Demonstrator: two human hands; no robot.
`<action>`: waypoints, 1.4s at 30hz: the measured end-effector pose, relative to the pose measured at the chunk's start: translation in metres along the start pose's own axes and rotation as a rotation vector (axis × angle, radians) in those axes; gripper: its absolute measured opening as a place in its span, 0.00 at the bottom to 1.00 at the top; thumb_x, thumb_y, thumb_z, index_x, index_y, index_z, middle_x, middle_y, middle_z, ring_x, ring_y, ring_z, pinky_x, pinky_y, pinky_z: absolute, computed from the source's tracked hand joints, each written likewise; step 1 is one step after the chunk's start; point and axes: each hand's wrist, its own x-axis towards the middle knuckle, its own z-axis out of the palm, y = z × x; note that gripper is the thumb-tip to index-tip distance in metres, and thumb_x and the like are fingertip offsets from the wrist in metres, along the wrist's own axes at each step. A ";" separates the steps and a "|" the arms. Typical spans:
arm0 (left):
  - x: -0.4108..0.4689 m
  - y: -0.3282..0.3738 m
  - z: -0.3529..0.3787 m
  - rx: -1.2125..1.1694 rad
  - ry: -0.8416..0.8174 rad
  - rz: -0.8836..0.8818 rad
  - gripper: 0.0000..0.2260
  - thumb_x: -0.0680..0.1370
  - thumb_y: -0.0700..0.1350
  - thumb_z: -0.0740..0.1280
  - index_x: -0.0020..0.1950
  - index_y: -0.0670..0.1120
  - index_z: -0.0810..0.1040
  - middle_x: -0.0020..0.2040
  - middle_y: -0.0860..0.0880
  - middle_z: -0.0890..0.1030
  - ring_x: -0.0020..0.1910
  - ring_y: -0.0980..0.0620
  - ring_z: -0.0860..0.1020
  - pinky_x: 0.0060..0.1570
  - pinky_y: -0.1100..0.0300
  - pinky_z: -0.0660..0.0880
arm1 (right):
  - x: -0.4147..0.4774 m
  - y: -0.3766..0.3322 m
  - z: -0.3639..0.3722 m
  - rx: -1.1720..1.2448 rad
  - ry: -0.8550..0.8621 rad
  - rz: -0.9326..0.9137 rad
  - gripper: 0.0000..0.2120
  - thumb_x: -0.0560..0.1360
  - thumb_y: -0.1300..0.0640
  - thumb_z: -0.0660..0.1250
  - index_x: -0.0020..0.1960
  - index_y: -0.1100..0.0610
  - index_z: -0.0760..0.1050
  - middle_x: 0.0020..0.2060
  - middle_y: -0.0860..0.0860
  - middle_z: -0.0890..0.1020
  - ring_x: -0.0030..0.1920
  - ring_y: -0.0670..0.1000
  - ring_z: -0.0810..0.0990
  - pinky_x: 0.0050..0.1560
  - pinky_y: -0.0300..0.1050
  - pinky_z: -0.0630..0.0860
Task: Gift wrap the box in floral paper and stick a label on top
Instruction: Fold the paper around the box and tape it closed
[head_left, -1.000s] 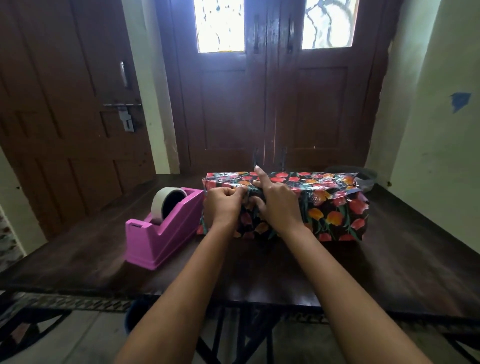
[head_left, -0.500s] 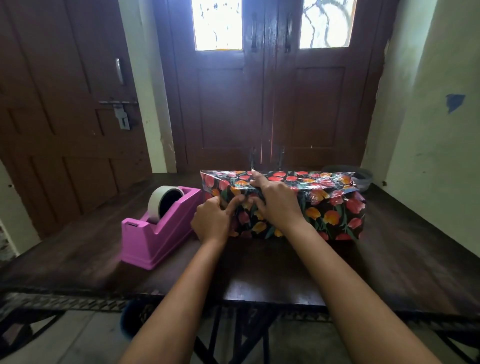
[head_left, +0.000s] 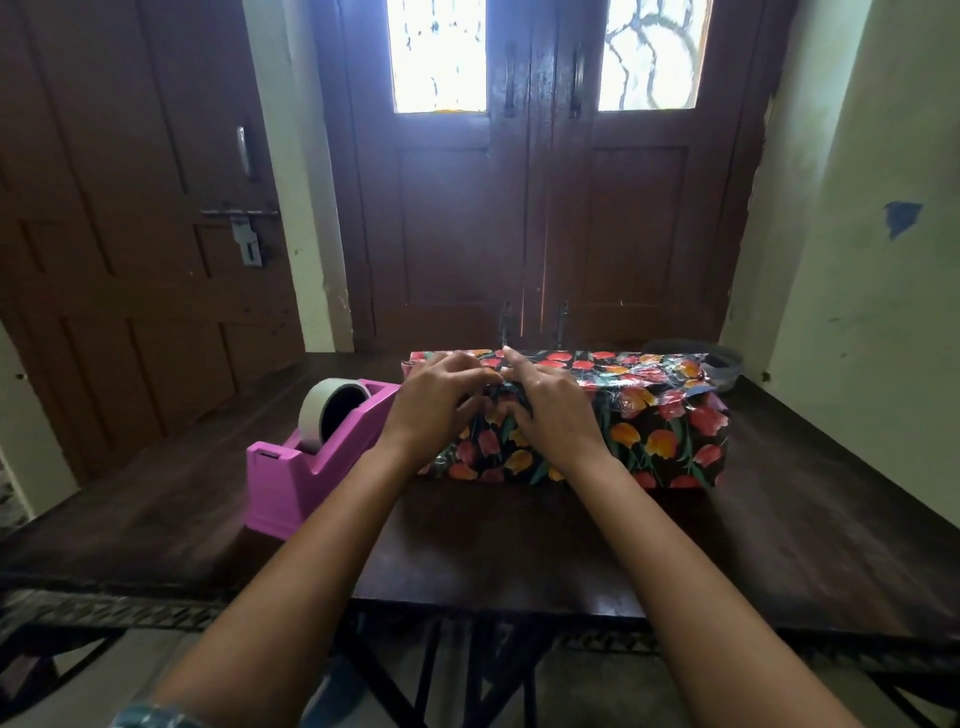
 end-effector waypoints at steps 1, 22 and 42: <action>0.000 -0.005 0.002 -0.006 -0.019 0.011 0.13 0.73 0.41 0.71 0.57 0.49 0.81 0.55 0.46 0.80 0.55 0.45 0.76 0.53 0.53 0.73 | -0.001 0.000 0.000 -0.008 0.011 -0.001 0.30 0.73 0.57 0.69 0.73 0.56 0.62 0.60 0.53 0.79 0.63 0.54 0.74 0.66 0.46 0.66; 0.024 -0.011 -0.010 0.164 -0.138 0.090 0.15 0.72 0.49 0.72 0.58 0.52 0.80 0.58 0.51 0.81 0.53 0.47 0.79 0.56 0.57 0.66 | -0.015 0.036 -0.042 -0.153 -0.014 -0.004 0.22 0.77 0.51 0.64 0.70 0.53 0.68 0.67 0.50 0.73 0.70 0.50 0.66 0.72 0.44 0.54; 0.016 -0.020 -0.012 0.175 -0.096 0.007 0.17 0.72 0.50 0.71 0.61 0.53 0.79 0.54 0.48 0.83 0.54 0.47 0.80 0.56 0.52 0.72 | -0.031 0.067 -0.049 0.010 0.034 0.160 0.16 0.75 0.60 0.67 0.63 0.55 0.76 0.60 0.51 0.79 0.62 0.52 0.76 0.62 0.45 0.71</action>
